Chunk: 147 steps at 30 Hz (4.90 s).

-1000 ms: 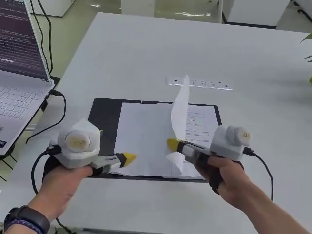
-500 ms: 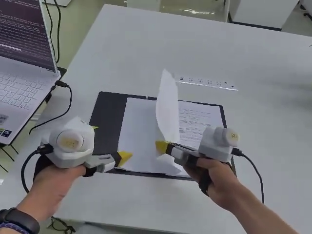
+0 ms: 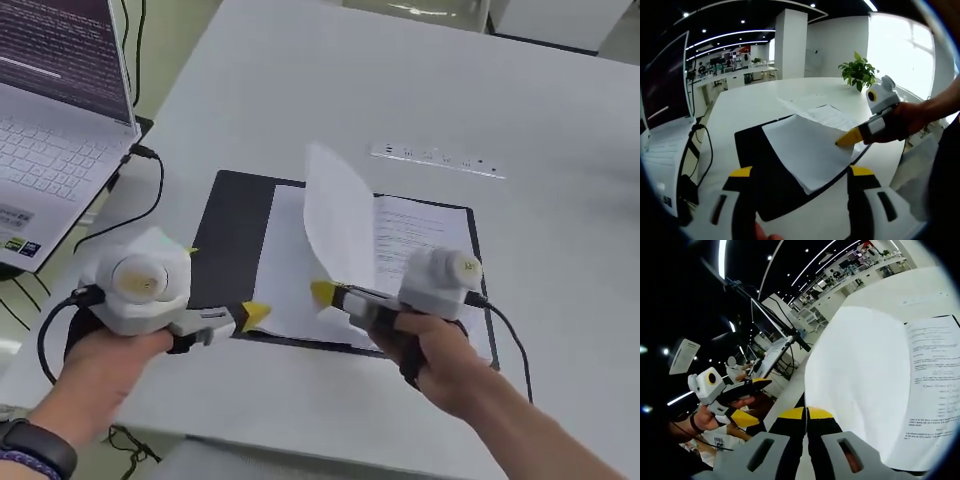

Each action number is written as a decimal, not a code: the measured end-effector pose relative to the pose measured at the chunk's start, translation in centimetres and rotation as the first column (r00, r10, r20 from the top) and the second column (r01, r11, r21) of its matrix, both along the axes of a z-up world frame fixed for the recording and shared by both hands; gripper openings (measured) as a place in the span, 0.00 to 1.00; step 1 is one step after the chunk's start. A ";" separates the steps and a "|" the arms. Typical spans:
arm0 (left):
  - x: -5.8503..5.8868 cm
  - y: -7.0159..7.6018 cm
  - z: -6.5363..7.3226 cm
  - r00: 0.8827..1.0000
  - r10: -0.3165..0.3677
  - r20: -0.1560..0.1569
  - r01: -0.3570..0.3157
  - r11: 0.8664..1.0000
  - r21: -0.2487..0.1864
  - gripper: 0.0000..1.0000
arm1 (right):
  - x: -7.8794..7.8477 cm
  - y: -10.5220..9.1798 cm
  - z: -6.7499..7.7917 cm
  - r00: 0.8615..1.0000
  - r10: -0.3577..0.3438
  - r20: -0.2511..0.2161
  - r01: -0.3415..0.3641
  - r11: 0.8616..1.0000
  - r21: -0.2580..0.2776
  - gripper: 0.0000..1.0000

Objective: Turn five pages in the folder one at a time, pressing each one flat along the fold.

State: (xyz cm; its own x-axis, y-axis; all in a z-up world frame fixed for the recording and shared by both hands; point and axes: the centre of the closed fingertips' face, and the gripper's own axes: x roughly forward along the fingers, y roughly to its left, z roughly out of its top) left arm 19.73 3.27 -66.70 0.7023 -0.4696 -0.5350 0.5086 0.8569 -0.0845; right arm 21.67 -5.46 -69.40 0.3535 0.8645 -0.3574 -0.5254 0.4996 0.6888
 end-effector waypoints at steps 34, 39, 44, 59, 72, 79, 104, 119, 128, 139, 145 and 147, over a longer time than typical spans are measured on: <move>-0.9 1.8 -1.1 0.997 0.060 -0.044 -0.061 0.998 -0.022 0.75 | 1.1 4.2 -6.6 0.989 0.008 -0.147 -0.021 0.996 -0.083 0.00; -0.9 2.0 -1.3 0.996 0.067 -0.050 -0.068 0.998 -0.017 0.74 | 1.4 4.4 -7.4 0.986 0.000 -0.165 -0.015 0.996 -0.089 0.00; -1.0 2.1 -1.6 0.996 0.067 -0.061 -0.068 0.998 -0.014 0.74 | 1.4 5.0 -8.1 0.988 0.012 -0.156 -0.026 0.996 -0.088 0.01; -1.4 3.3 -2.3 0.995 0.071 -0.075 -0.072 0.997 0.000 0.74 | 0.8 6.1 -8.4 0.990 0.040 -0.133 -0.050 0.996 -0.075 0.15; -1.4 2.9 -2.6 0.994 0.066 -0.082 -0.066 0.998 0.001 0.73 | 0.2 6.8 -7.6 0.991 0.072 -0.111 -0.076 0.997 -0.033 0.31; -1.0 2.6 -2.3 0.996 0.056 -0.075 -0.057 0.998 -0.005 0.72 | 0.2 7.0 -6.3 0.990 0.076 -0.117 -0.071 0.997 0.042 0.42; 2.2 -3.1 -3.6 0.992 -0.090 -0.088 0.090 0.996 -0.008 0.48 | 2.9 -5.2 -1.6 0.991 -0.109 0.079 0.110 0.994 -0.014 0.43; 2.0 -4.6 -8.5 0.980 -0.127 -0.151 0.125 0.992 -0.021 0.21 | 1.8 -8.1 -2.7 0.984 -0.172 0.054 0.174 0.984 -0.032 0.40; 1.8 -4.7 -8.7 0.978 -0.131 -0.160 0.130 0.991 -0.017 0.13 | 1.7 -9.8 -3.0 0.976 -0.215 0.038 0.216 0.976 -0.033 0.39; 1.2 -4.3 -10.6 0.971 -0.132 -0.202 0.141 0.989 0.033 0.04 | 1.6 -10.7 -3.2 0.975 -0.218 0.043 0.220 0.974 -0.048 0.38; 0.6 -4.0 -11.3 0.969 -0.126 -0.214 0.142 0.988 0.057 0.00 | 2.0 -10.8 -3.1 0.979 -0.196 0.056 0.199 0.978 -0.060 0.36; 0.7 -3.9 -11.4 0.970 -0.124 -0.210 0.139 0.989 0.058 0.00 | 2.2 -10.7 -2.9 0.980 -0.187 0.064 0.191 0.980 -0.059 0.34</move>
